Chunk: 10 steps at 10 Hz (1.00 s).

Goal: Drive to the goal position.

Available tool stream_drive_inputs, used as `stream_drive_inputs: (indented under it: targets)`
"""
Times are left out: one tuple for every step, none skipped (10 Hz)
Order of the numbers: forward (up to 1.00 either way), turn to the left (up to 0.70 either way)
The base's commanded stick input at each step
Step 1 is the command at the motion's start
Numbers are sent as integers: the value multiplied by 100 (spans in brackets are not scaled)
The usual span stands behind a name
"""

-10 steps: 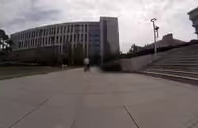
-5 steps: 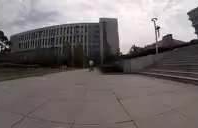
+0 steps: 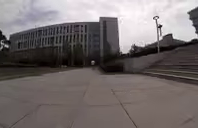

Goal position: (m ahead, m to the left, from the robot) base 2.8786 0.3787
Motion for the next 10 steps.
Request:
stream_drive_inputs:
  targets:
    - [66,0]
    - [66,0]
    - [66,0]
    - [66,0]
    - [66,0]
    - [66,0]
    - [66,0]
    - [66,0]
    - [66,0]
    - [66,0]
